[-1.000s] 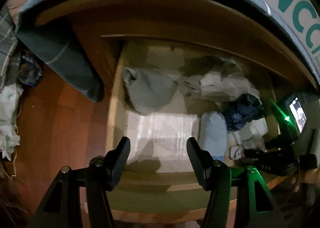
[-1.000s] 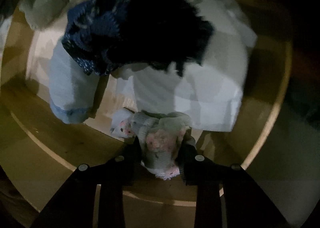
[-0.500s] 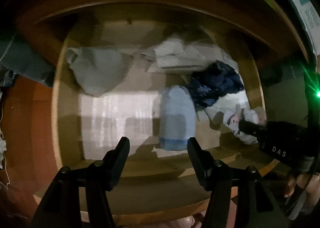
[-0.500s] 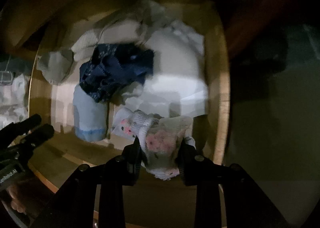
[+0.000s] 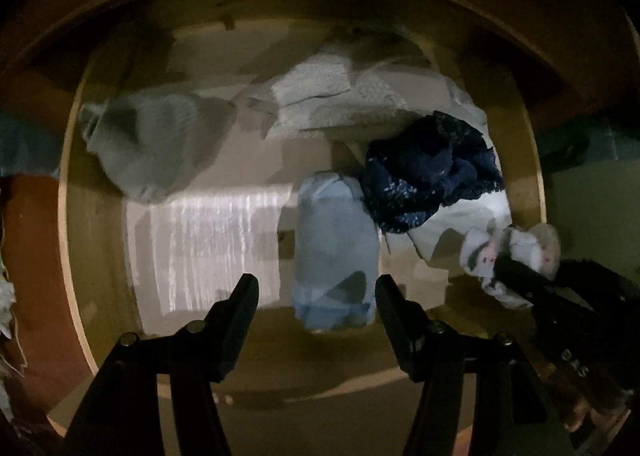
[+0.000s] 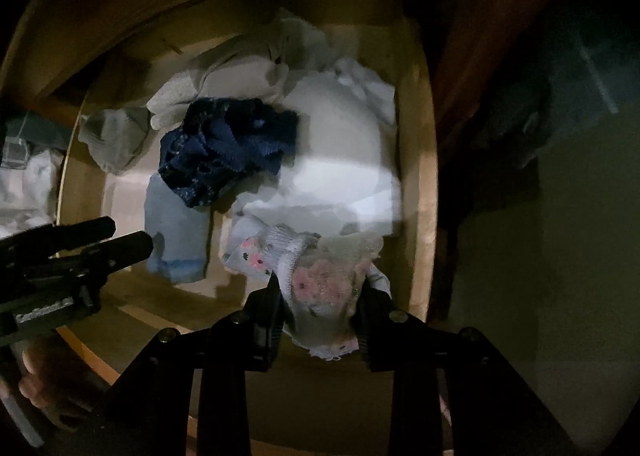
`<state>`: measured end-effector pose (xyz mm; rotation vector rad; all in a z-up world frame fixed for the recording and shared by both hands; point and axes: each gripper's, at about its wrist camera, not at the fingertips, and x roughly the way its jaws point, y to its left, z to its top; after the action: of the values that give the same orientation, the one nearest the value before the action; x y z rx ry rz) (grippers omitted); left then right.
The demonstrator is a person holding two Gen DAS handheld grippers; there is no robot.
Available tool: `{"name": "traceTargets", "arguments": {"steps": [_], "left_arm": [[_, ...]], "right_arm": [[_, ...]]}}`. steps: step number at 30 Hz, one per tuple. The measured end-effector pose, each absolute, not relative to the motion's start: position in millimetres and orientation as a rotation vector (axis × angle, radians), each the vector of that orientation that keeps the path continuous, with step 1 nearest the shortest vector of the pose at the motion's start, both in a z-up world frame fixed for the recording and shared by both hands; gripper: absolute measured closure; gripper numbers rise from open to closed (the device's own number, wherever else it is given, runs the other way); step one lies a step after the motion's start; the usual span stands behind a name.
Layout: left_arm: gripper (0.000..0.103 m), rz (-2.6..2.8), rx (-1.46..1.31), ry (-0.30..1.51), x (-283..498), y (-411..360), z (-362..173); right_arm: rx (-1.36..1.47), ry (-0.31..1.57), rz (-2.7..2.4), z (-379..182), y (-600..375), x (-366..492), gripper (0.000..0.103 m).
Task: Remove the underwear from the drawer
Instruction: 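Grasp the pink floral underwear with the right tool while the left tool lowers toward the light blue sock, then grasp the light blue sock with the left tool and lift it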
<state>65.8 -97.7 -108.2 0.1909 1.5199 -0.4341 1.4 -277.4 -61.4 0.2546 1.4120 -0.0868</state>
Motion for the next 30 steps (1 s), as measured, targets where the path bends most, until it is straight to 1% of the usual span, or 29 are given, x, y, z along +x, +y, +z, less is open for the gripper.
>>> {"name": "traceTargets", "arguments": {"steps": [6,9,18,23,24,25,26,28,30], "left_arm": [[0.041,-0.45,0.165,1.547,69.0,-116.0,-115.8],[0.041,-0.413,0.2,1.555,73.4,-121.1,-122.6],[0.041,-0.363,0.187,1.698,92.0,-129.5,-144.8],[0.041,-0.324,0.213,1.739,101.3,-133.2,-156.0],[0.042,-0.32,0.214,1.736,102.4,-133.8,-157.0],[0.052,-0.32,0.214,1.736,102.5,-135.1,-157.7],[0.057,-0.321,0.206,1.741,103.2,-134.5,-157.7],[0.061,-0.309,0.192,1.737,107.0,-134.9,-155.2],[0.064,-0.306,0.217,1.713,107.0,-131.8,-151.5]], "right_arm": [[0.293,1.423,-0.06,-66.0,-276.8,1.9,0.075],[0.309,1.425,-0.056,-67.4,-277.3,2.6,0.075],[0.328,1.428,-0.045,-68.8,-275.7,3.8,0.075],[0.329,1.429,-0.041,-69.8,-273.8,5.5,0.075],[0.331,1.43,-0.04,-70.3,-273.7,5.8,0.075],[0.334,1.432,-0.042,-70.9,-274.2,5.9,0.075],[0.334,1.434,-0.042,-72.0,-274.0,6.2,0.075],[0.336,1.436,-0.042,-72.5,-274.3,6.4,0.075],[0.339,1.435,-0.043,-72.5,-274.1,6.9,0.075]]}}
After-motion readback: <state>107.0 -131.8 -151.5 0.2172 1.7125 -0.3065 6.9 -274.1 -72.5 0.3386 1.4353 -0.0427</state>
